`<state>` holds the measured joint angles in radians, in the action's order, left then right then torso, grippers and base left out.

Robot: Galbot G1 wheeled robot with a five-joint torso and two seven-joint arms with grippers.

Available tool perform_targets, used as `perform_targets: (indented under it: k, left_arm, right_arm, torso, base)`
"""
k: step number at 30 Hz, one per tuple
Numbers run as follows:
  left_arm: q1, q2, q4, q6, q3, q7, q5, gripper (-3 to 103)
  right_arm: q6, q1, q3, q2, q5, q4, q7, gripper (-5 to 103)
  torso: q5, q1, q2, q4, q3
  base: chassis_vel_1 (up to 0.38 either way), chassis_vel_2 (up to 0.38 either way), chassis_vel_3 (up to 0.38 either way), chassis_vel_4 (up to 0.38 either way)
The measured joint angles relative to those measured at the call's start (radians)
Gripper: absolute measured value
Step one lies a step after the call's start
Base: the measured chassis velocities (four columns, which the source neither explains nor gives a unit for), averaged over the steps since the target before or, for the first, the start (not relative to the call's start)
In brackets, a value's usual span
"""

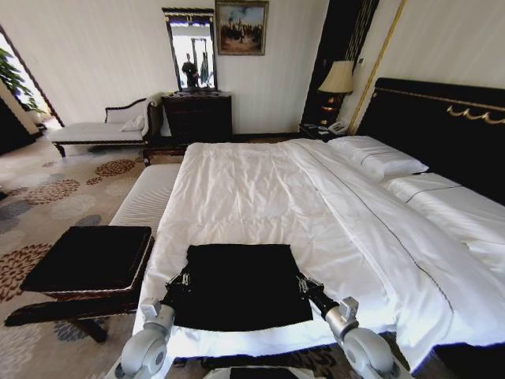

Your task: Fold the clothes on the bed and place them into the basket.

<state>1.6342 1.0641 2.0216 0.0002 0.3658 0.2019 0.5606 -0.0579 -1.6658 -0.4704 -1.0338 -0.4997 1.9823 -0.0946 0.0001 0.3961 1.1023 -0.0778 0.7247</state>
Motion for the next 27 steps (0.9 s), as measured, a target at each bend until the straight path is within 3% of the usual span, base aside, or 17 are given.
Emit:
perform_targets:
  k: [11, 27]
  left_arm:
    - [0.083, 0.002, 0.013, -0.032, 0.037, -0.027, -0.02, 2]
    - [0.17, 0.021, 0.048, -0.055, 0.046, -0.03, -0.052, 2]
  right_arm:
    - [0.015, -0.06, -0.016, -0.047, 0.034, 0.002, -0.016, 0]
    - [0.035, -0.152, -0.061, -0.056, 0.04, 0.074, -0.034, 0]
  torso:
    - [-0.0001, 0.0, 0.0, -0.0002, 0.0]
    - [-0.0002, 0.0, 0.0, -0.0001, 0.0]
  base:
    - [0.0, 0.0, 0.0, 0.0]
    - [0.0, 0.0, 0.0, 0.0]
